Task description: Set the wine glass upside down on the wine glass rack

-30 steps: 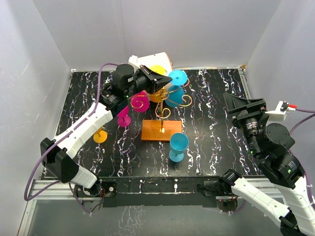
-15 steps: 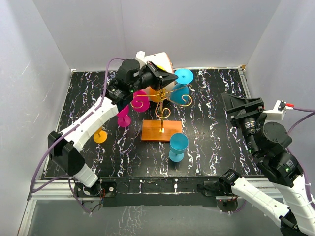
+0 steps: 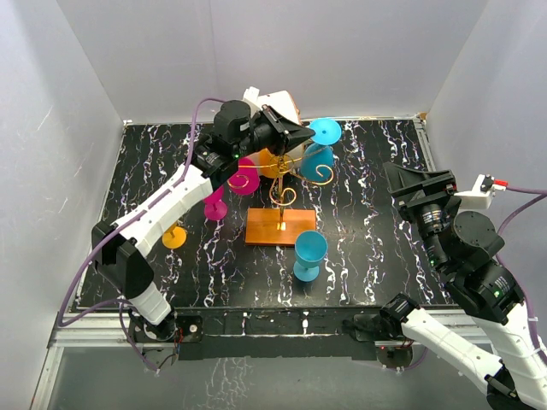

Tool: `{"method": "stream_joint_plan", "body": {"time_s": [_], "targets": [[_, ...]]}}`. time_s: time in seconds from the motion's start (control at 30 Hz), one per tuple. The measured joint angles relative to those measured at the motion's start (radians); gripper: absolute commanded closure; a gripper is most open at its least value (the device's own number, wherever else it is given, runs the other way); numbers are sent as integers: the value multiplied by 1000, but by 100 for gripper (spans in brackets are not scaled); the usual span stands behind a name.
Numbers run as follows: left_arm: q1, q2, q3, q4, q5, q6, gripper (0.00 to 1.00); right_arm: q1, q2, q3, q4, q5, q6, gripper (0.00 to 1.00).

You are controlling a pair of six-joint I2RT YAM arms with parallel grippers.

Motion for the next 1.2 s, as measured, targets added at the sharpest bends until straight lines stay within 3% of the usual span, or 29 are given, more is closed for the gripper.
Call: {"method": "stream_joint_plan", "body": {"time_s": [1.2], "targets": [[2, -12, 18, -94, -133, 86, 100, 0, 0, -12, 0, 0, 0, 35]]}}
